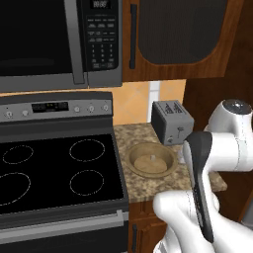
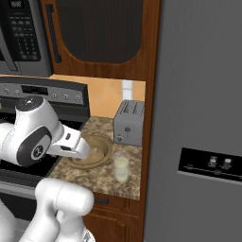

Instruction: Grab a lemon wedge from the fridge and one ice cube from the ice bowl, and put them in the glass of lemonade.

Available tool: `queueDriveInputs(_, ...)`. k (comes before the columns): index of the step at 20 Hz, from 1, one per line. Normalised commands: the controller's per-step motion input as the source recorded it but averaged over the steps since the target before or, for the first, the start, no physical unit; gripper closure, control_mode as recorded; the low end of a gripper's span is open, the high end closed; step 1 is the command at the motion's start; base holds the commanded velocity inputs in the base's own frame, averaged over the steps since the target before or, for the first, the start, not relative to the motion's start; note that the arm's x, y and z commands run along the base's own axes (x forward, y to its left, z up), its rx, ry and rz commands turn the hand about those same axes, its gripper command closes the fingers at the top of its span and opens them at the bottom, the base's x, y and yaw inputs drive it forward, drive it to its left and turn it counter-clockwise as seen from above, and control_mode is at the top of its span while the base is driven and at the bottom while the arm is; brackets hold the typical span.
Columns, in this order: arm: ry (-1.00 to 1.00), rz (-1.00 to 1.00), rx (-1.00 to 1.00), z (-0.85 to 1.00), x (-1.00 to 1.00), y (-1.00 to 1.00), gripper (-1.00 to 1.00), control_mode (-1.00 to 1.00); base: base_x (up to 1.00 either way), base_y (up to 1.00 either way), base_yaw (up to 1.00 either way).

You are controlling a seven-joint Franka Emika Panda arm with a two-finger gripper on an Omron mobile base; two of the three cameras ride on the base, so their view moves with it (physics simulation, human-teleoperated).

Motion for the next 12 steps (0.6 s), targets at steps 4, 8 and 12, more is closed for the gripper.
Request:
queueDriveInputs(4, -0.06, 0.06, 0.02, 0.00, -0.72, 0.11, -1.00, -1.00, 0.00, 0.00, 0.00)
queueDriveInputs(8, 0.00, 0.00, 0.00, 0.00, 0.00, 0.00, -1.00, -1.00, 0.00, 0.00, 0.00)
queueDriveInputs(12, 0.00, 0.00, 0.00, 0.00, -0.06, 0.00, -1.00, -1.00, 0.00, 0.00, 0.00)
